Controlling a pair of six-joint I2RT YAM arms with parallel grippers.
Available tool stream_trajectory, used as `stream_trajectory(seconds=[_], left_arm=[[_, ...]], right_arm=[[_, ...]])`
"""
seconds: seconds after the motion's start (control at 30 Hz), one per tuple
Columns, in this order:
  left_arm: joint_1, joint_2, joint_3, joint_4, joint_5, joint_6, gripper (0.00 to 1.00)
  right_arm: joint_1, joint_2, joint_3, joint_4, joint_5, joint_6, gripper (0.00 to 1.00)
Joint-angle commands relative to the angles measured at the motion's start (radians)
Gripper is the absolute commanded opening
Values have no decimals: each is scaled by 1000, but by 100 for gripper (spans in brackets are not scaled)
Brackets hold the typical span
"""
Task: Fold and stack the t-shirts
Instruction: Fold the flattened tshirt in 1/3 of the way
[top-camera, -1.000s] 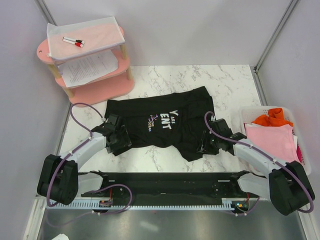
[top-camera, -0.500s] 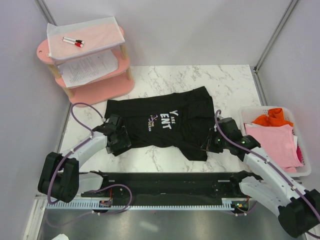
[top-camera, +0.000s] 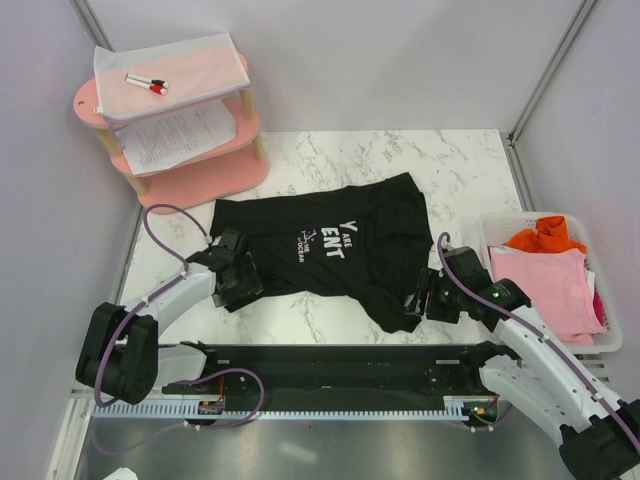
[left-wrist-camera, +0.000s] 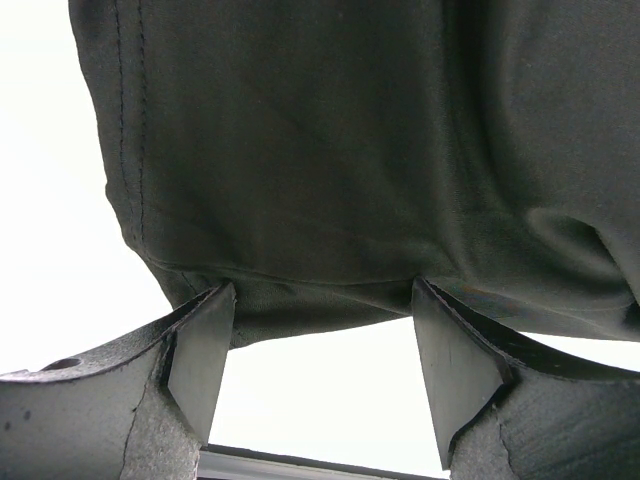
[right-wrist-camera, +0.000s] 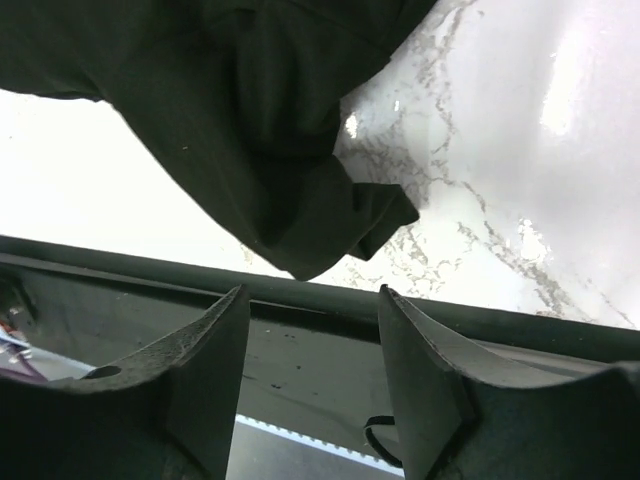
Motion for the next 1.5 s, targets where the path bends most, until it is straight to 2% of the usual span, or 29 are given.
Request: stream_trajectory(seconds=[0.0,0.1,0.17,0.23,0.33,0.47,0.7,0.8,0.87,0.93,1.17,1.3,1.47], left_arm=[[-9,6,15,11,-31,-30,78],[-10,3,13,12,-34,-32,78],[-13,6,15,14,-35,-32,78],[-18,3,16,17,-32,-29,78],[-109,-18,36,23,-41,-27,77],[-258,-17,119,19,-89,-67,78],[-283,40,156,-72,-199,-99,77],[-282,41,156,-127,-247,-122,64],[-282,40,171,-149,-267,-135,36],[-274,51,189,-198,-293,-142,2],[-199,139,301,-346,-348,-110,2],[-136,192,309,-344,-298,-66,2],[-108,277,303,-322,-253,-27,2]], right_arm=[[3,0,30,-6,69,-19,63],[4,-16,31,-31,75,-31,60],[4,-21,13,-45,73,-32,47],[4,-27,-4,-45,52,-31,40],[2,-36,-22,-23,52,-15,31],[3,6,-30,-3,50,-19,31],[2,46,-18,107,63,-24,31],[4,115,24,194,101,-45,31],[3,190,74,263,132,-77,31],[2,281,106,306,179,-108,29],[4,606,269,431,343,-189,28],[1,788,338,452,349,-217,29],[-8,911,401,454,369,-231,29]])
